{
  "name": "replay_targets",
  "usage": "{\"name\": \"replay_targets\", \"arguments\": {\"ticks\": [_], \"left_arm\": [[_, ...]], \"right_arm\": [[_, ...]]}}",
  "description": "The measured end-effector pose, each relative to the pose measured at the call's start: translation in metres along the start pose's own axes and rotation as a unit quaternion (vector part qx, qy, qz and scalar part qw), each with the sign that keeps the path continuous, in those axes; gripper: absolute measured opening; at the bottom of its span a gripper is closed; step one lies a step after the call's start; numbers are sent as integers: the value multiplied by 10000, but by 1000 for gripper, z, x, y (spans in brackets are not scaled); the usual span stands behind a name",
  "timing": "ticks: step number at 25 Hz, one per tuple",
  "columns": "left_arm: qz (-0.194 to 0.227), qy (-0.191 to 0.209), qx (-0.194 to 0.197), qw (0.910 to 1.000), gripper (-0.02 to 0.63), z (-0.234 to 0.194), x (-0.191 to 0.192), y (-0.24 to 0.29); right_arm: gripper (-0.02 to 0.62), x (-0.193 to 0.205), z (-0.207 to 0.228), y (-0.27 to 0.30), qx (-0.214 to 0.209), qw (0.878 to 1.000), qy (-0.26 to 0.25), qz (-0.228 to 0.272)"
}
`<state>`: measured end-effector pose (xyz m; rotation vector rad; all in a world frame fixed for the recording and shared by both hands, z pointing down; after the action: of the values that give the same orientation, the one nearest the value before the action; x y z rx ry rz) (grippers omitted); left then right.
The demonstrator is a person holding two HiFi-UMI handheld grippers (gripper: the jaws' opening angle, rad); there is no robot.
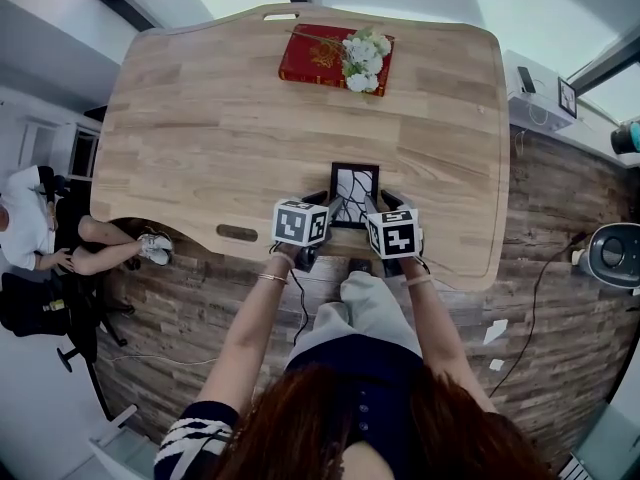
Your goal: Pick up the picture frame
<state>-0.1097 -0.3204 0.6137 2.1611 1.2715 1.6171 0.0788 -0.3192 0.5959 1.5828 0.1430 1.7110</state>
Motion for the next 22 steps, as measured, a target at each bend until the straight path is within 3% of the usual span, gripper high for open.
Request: {"name": "replay_targets", "arguments": {"ticks": [14,22], "left_arm": [[-155,10,-68,9999,130,2,2,4],[4,106,-273,9996,111,8,3,0]], "right_arm": [[115,13,2,8,-36,9981,597,-170],[100,12,-3,2,115,9987,492,-111]]}}
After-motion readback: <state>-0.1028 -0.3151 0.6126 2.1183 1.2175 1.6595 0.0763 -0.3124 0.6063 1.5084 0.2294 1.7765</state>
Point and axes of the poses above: the fingertips, and each gripper's own axes: y forward along the fingers, z to its right, x out of its underside, the point moved 10 cm from there along -y, backward along the fingers, and after that the axes turned 15 degrees about z, right-handed, at the moved point
